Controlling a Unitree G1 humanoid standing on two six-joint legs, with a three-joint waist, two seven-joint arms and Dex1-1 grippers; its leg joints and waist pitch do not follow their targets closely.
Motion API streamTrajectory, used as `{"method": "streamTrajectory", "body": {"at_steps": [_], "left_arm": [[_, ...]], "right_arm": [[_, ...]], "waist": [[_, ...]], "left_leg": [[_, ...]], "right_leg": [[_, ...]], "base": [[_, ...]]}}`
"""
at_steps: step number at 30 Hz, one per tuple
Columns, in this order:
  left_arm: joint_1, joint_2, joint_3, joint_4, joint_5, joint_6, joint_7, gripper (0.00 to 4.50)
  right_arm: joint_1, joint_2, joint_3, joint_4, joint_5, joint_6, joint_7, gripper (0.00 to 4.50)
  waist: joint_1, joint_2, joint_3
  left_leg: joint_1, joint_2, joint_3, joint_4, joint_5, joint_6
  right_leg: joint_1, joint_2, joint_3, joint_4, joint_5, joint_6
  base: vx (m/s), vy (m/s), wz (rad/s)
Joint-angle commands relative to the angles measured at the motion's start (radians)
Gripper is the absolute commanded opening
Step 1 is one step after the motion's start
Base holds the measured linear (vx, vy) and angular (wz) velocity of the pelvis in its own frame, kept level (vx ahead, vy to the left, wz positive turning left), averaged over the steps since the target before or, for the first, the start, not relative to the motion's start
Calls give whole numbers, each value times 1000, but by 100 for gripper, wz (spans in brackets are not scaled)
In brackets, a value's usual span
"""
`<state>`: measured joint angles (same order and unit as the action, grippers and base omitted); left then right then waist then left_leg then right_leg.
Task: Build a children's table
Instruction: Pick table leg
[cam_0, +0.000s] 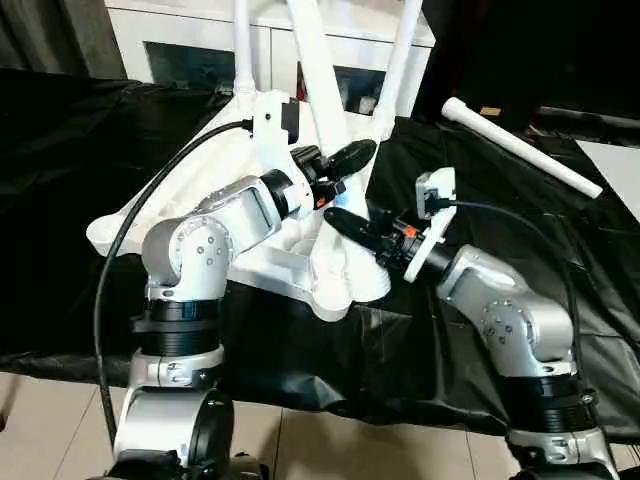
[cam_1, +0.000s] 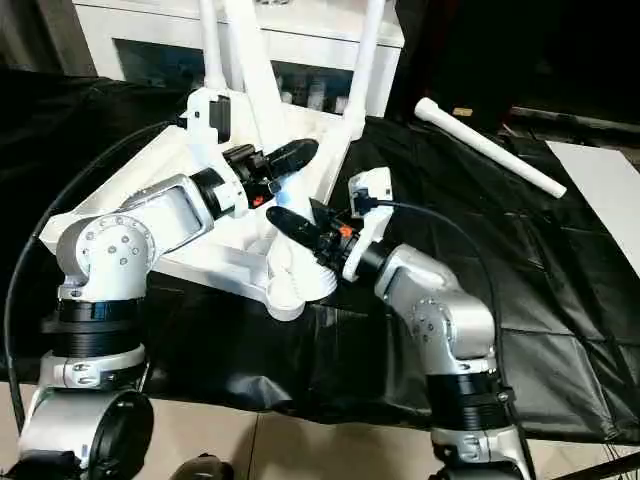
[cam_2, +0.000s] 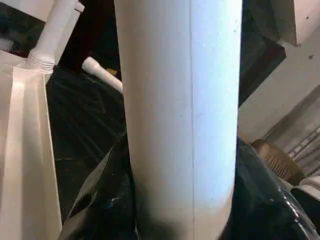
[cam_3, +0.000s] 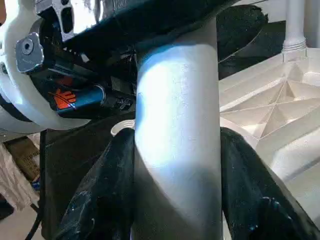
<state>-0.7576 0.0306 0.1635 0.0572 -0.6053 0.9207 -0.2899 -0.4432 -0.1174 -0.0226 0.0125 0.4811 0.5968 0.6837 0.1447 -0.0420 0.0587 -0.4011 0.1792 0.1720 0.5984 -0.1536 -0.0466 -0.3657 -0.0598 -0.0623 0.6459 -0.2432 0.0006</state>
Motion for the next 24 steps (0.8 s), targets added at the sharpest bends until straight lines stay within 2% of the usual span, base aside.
{"method": "streamTrajectory", "body": {"at_steps": [1,3,4,5,7,9,18,20,21,22,24], "left_arm": [[-7,21,-10,8,39,-6,17,192],[-4,27,-13,3,41,-9,16,192],[-2,36,-20,-1,44,-13,10,191],[0,44,-25,-4,47,-18,6,191],[0,50,-26,-4,47,-21,3,191],[-1,66,-29,-3,46,-23,-13,188],[-11,79,-14,4,10,-19,-44,186],[-13,74,-4,0,-10,-12,-55,186],[-16,69,9,-6,-40,1,-72,186],[-19,64,23,-14,-83,18,-102,186],[-21,67,28,-23,-119,34,-138,186]], "right_arm": [[-6,-6,-13,-8,5,-29,-18,184],[-8,-5,-11,-6,-1,-32,-22,184],[-11,-3,-12,-1,-4,-37,-27,240],[-15,-1,-18,2,0,-35,-29,254],[-19,-2,-24,3,5,-32,-28,256],[-25,-11,-43,4,20,-24,-26,286],[-38,-70,-74,-5,63,20,7,355],[-43,-82,-84,-13,90,57,18,374],[-47,-106,-78,-23,113,110,42,374],[-52,-149,-53,-32,125,190,62,387],[-58,-182,-28,-40,129,235,85,402]], "waist": [[-1,-2,-69],[-1,1,-69],[-1,5,-69],[-2,7,-69],[-3,6,-69],[-3,8,-70],[-3,4,-69],[-3,3,-70],[-3,1,-70],[0,2,-70],[1,0,-69]], "left_leg": [[33,57,-21,-73,-133,-20],[32,57,-22,-74,-132,-24],[32,57,-22,-74,-134,-26],[32,57,-23,-75,-139,-30],[33,57,-23,-76,-145,-35],[34,57,-23,-76,-147,-37],[33,55,-21,-74,-138,-36],[32,54,-20,-72,-135,-30],[32,54,-20,-71,-129,-23],[32,54,-20,-70,-113,-19],[31,52,-19,-68,-104,-17]], "right_leg": [[34,-94,52,-79,16,-170],[33,-93,52,-78,20,-168],[33,-94,52,-78,19,-166],[33,-93,52,-78,18,-164],[33,-91,52,-78,20,-157],[33,-92,52,-77,24,-152],[35,-92,51,-76,36,-168],[37,-92,52,-76,38,-174],[38,-92,51,-77,42,-180],[39,-91,51,-75,54,-183],[40,-88,51,-74,62,-186]], "base": [[0,0,0],[0,0,0],[0,0,0],[0,0,0],[0,0,0],[0,0,0],[0,0,0],[0,0,0],[0,0,0],[0,0,0],[0,0,0]]}}
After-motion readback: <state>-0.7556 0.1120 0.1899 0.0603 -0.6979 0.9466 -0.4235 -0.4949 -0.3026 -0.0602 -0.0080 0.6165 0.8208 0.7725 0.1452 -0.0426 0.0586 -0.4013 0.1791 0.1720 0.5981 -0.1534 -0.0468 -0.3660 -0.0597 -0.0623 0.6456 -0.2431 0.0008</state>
